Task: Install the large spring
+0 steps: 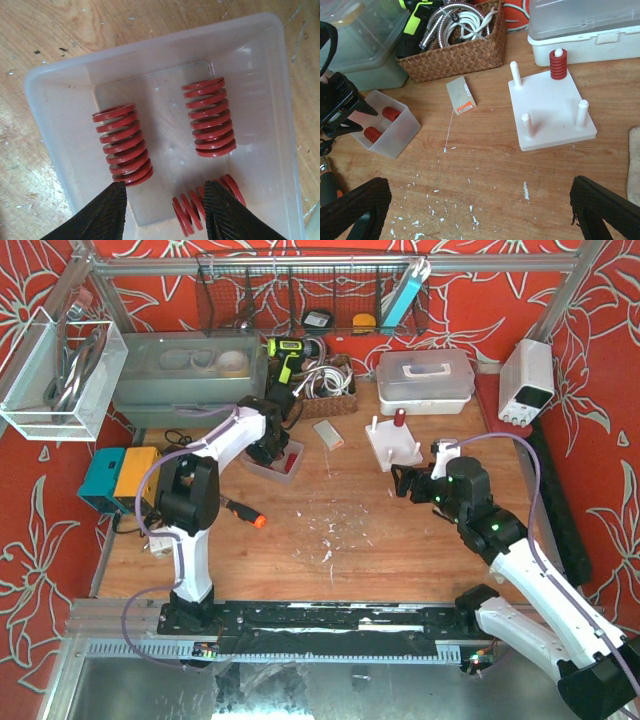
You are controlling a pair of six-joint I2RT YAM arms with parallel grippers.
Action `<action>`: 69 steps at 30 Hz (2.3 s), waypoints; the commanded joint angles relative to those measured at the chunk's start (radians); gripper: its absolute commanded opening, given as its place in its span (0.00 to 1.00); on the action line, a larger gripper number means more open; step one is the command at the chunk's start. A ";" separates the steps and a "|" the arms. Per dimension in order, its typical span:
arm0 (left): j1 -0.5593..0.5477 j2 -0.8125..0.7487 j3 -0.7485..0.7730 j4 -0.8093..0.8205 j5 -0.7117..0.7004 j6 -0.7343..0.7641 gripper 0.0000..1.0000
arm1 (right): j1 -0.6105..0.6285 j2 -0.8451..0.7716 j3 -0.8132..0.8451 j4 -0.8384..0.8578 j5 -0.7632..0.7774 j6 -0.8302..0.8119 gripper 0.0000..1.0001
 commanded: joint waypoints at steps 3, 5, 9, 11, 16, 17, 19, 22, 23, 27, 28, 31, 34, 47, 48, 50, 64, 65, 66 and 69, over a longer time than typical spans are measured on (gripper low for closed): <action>0.013 0.111 0.117 -0.158 0.011 -0.030 0.46 | 0.011 0.010 -0.013 0.017 0.028 0.002 0.98; 0.018 0.145 0.145 -0.177 0.020 -0.028 0.46 | 0.010 0.015 -0.013 0.019 0.032 0.000 0.98; 0.023 0.183 0.168 -0.186 0.034 -0.022 0.46 | 0.012 0.028 -0.012 0.020 0.036 -0.004 0.98; 0.025 0.189 0.167 -0.189 0.024 -0.031 0.46 | 0.012 0.033 -0.012 0.020 0.039 -0.005 0.98; 0.031 0.203 0.166 -0.165 0.007 -0.028 0.46 | 0.013 0.040 -0.012 0.024 0.045 -0.006 0.98; 0.032 0.207 0.164 -0.162 0.002 -0.033 0.46 | 0.012 0.040 -0.012 0.023 0.046 -0.007 0.98; 0.035 0.214 0.152 -0.147 0.011 -0.035 0.46 | 0.012 0.044 -0.011 0.023 0.048 -0.007 0.98; 0.037 0.228 0.146 -0.135 0.023 -0.042 0.46 | 0.014 0.046 -0.013 0.024 0.052 -0.009 0.98; 0.037 0.234 0.149 -0.131 0.024 -0.043 0.46 | 0.014 0.047 -0.012 0.024 0.053 -0.009 0.98; 0.037 0.242 0.195 -0.124 0.010 -0.031 0.46 | 0.015 0.048 -0.011 0.023 0.058 -0.012 0.98; 0.038 0.238 0.215 -0.126 0.003 -0.027 0.46 | 0.015 0.049 -0.013 0.024 0.057 -0.012 0.98; 0.037 0.196 0.261 -0.133 -0.026 -0.022 0.46 | 0.017 0.051 -0.013 0.028 0.055 -0.010 0.98; 0.037 0.140 0.264 -0.149 -0.059 -0.039 0.46 | 0.017 0.055 -0.012 0.027 0.054 -0.012 0.98; 0.037 0.116 0.098 -0.062 0.025 -0.027 0.45 | 0.023 0.053 -0.009 0.024 0.060 -0.014 0.97; 0.037 0.128 0.101 -0.054 0.026 -0.018 0.45 | 0.023 0.053 -0.010 0.026 0.059 -0.015 0.97; 0.037 0.154 0.110 -0.051 0.024 -0.011 0.45 | 0.022 0.052 -0.010 0.024 0.059 -0.015 0.98; 0.046 0.188 0.026 0.006 0.059 -0.017 0.40 | 0.023 0.053 -0.012 0.025 0.066 -0.017 0.97; 0.048 0.189 0.025 0.004 0.060 -0.017 0.39 | 0.023 0.054 -0.012 0.025 0.067 -0.017 0.98; 0.048 0.189 0.023 0.006 0.061 -0.018 0.39 | 0.023 0.056 -0.011 0.026 0.067 -0.017 0.97; 0.049 0.187 0.023 0.009 0.058 -0.018 0.38 | 0.023 0.059 -0.011 0.025 0.071 -0.018 0.97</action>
